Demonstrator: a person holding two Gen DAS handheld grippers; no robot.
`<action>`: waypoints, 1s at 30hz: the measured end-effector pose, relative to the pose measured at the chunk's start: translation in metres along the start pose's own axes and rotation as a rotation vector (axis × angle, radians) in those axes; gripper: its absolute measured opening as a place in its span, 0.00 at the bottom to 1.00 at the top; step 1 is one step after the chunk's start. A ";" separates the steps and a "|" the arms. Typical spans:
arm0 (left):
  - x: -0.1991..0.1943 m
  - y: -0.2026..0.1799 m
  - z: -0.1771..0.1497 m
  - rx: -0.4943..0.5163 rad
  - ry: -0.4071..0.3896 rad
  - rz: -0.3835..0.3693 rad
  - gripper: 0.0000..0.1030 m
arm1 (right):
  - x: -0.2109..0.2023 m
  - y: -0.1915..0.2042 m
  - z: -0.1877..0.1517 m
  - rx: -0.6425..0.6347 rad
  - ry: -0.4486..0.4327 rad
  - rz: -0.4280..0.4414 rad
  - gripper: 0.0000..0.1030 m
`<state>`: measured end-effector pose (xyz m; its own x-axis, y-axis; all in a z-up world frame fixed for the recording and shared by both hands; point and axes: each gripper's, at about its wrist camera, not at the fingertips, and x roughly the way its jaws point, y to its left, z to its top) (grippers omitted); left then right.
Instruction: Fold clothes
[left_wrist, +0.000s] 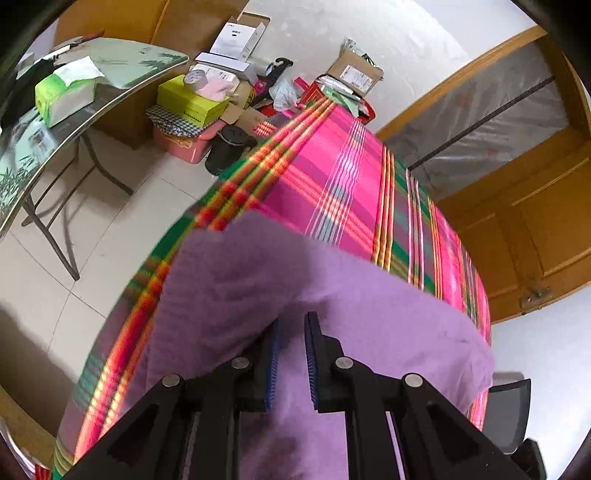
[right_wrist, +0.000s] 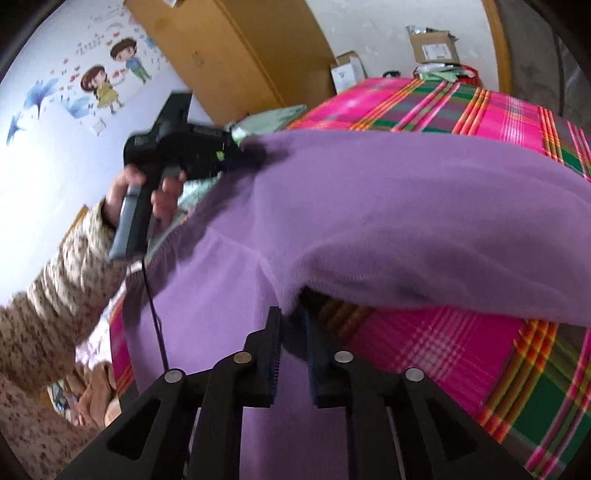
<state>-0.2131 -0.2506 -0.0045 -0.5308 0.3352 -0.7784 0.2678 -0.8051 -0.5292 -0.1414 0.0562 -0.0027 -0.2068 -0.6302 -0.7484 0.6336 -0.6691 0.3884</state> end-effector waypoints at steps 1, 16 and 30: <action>0.000 0.000 0.004 0.004 -0.001 0.002 0.13 | -0.004 0.002 -0.003 -0.014 0.009 -0.004 0.15; 0.017 0.004 0.035 0.019 -0.012 0.033 0.13 | -0.060 0.008 0.017 -0.109 -0.090 -0.071 0.18; -0.020 0.006 0.053 0.081 -0.110 0.153 0.14 | -0.033 -0.027 0.048 -0.012 -0.091 -0.153 0.18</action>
<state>-0.2432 -0.2878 0.0258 -0.5746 0.1536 -0.8039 0.2894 -0.8806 -0.3752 -0.1873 0.0760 0.0375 -0.3675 -0.5545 -0.7466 0.5985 -0.7555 0.2665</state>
